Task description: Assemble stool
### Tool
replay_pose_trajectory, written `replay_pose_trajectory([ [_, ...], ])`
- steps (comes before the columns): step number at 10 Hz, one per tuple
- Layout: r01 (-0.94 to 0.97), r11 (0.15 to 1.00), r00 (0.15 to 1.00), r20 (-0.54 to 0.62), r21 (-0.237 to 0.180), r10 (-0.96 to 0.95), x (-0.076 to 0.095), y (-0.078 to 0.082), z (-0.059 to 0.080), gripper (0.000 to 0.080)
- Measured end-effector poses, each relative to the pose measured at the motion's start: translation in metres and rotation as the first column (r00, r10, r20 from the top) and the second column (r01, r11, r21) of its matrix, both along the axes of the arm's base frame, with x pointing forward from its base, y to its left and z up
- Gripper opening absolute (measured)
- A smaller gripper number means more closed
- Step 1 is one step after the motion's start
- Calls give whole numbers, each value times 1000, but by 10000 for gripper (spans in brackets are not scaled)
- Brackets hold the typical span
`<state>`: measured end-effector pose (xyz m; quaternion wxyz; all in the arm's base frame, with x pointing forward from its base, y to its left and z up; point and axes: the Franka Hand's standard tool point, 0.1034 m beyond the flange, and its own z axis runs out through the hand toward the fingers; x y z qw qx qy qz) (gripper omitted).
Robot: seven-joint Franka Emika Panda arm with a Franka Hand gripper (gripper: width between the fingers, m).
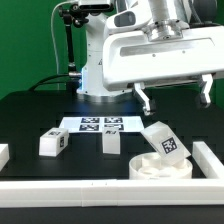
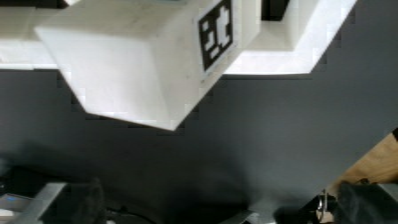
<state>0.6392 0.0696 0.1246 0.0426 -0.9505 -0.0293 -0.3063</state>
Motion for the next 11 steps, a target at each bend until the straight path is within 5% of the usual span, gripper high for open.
replay_pose_trajectory([
  [6, -73, 996, 997, -23, -51, 72, -2, -2, -4, 649],
  [11, -158, 987, 912, -384, -2, 145, -10, 2, -9, 649],
])
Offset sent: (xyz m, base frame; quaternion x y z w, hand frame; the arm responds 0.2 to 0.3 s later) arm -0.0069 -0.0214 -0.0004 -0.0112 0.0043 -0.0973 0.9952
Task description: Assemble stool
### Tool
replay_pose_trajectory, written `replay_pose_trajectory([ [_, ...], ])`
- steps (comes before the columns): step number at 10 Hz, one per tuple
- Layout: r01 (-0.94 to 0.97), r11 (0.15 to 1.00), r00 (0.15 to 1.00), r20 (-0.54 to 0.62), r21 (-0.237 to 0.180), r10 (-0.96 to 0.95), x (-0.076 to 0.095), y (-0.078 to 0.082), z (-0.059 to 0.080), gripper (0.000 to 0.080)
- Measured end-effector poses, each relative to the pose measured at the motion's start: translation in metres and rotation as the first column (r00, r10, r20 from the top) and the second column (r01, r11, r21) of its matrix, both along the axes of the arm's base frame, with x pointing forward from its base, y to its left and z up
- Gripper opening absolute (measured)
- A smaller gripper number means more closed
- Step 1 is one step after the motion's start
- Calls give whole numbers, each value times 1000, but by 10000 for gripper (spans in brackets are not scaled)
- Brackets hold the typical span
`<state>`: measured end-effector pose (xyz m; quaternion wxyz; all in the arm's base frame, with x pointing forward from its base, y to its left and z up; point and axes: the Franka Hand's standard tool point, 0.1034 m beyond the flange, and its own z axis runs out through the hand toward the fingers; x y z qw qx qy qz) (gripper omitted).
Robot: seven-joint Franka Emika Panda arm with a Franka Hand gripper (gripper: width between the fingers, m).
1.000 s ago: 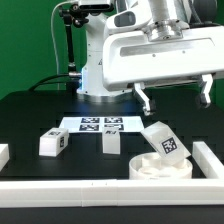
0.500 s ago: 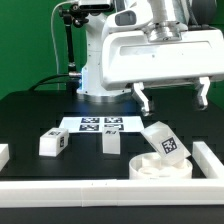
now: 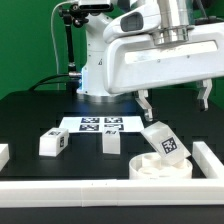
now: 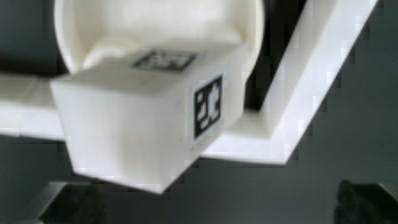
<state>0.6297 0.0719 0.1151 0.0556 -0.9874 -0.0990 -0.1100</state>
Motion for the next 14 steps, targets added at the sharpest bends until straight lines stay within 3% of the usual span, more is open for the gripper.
replay_pose_trajectory([
  [2, -51, 999, 988, -145, -16, 48, 0, -3, 10, 649],
  [4, -66, 998, 966, -253, -6, 62, -2, 2, 12, 649],
  [6, -106, 994, 969, -223, -7, 102, 3, 0, 11, 649],
  [8, -298, 954, 942, -167, -17, 291, 10, -9, 9, 649],
  [9, -442, 896, 890, -140, -33, 434, 13, -14, 8, 649],
  [10, -459, 888, 882, -139, -34, 450, 13, -14, 8, 649],
  [14, -726, 684, 688, -116, -79, 717, 14, -16, 9, 649],
])
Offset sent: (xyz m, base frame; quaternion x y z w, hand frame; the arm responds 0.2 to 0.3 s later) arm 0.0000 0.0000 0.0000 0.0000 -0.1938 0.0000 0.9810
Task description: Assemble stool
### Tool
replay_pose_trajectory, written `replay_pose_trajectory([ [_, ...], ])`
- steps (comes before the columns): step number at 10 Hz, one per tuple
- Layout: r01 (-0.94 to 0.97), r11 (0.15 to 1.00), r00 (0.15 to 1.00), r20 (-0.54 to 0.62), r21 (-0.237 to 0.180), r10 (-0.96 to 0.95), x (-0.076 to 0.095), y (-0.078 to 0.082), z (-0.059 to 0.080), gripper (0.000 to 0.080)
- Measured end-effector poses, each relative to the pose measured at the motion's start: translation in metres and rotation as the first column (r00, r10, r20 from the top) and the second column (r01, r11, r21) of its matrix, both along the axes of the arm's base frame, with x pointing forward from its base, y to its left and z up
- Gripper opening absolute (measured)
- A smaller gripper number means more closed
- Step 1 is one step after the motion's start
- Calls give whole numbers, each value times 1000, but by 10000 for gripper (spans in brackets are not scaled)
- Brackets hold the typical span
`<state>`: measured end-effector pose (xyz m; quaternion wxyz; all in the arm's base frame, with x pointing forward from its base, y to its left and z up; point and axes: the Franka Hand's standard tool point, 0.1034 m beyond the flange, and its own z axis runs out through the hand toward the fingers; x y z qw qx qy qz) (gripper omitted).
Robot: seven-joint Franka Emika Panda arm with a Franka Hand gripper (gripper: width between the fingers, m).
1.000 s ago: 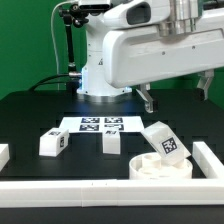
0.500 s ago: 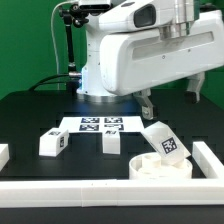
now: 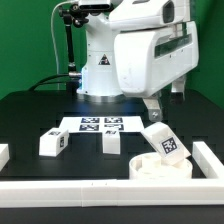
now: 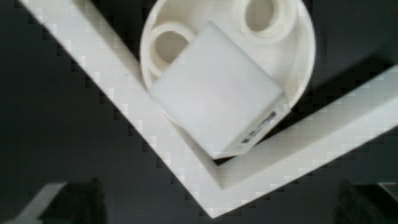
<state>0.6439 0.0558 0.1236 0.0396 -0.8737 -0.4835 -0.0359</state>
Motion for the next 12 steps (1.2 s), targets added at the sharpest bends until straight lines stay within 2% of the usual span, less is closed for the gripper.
replay_pose_trajectory([
  [1, -154, 988, 988, 24, -17, 155, 1, -1, -1, 649],
  [3, -409, 911, 911, 35, -53, 411, 0, -5, -4, 649],
  [7, -557, 827, 827, 34, -76, 561, 0, -10, -5, 649],
  [8, -647, 758, 759, 29, -85, 651, -2, -11, -8, 649],
  [9, -677, 732, 733, 22, -83, 680, -5, -11, -13, 649],
  [12, -675, 735, 737, 4, -65, 676, -12, -14, -30, 649],
])
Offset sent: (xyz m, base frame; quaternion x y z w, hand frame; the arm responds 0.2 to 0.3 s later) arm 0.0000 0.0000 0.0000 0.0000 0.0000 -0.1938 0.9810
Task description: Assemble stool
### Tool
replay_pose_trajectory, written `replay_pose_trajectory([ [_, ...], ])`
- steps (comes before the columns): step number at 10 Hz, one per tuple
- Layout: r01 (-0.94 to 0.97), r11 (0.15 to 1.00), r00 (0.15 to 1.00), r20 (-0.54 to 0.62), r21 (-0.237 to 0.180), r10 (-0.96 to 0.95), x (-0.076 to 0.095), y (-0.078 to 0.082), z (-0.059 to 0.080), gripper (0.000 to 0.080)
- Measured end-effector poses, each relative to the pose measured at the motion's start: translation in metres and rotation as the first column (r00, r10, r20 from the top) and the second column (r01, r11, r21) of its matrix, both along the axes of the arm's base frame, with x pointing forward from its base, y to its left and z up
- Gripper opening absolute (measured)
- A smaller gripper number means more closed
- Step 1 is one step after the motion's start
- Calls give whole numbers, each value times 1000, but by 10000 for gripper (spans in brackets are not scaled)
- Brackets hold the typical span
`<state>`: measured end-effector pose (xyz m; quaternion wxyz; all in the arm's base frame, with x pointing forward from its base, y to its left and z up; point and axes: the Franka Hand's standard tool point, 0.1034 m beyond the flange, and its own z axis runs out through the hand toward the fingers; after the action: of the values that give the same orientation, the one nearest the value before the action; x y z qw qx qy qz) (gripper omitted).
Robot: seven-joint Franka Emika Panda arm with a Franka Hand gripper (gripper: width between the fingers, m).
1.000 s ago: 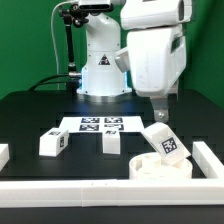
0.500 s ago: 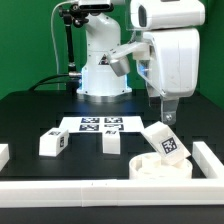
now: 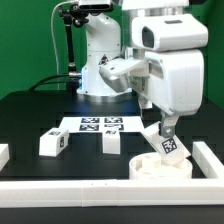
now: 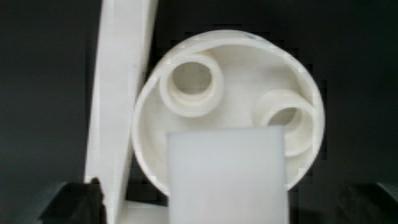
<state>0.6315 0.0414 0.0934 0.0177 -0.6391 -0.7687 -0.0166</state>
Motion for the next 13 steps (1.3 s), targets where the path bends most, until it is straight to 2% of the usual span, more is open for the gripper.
replay_pose_trajectory([
  [3, 7, 1000, 1000, -6, 1, -7, -1, 1, -3, 649],
  [5, 8, 1000, 1000, -5, 3, -8, 1, 5, -3, 378],
  [6, 19, 1000, 1000, -7, 4, -19, 1, 8, -4, 336],
  [10, 52, 999, 999, -8, 7, -52, 1, 12, -4, 336],
  [13, 122, 992, 992, -15, 11, -122, 0, 26, -4, 337],
])
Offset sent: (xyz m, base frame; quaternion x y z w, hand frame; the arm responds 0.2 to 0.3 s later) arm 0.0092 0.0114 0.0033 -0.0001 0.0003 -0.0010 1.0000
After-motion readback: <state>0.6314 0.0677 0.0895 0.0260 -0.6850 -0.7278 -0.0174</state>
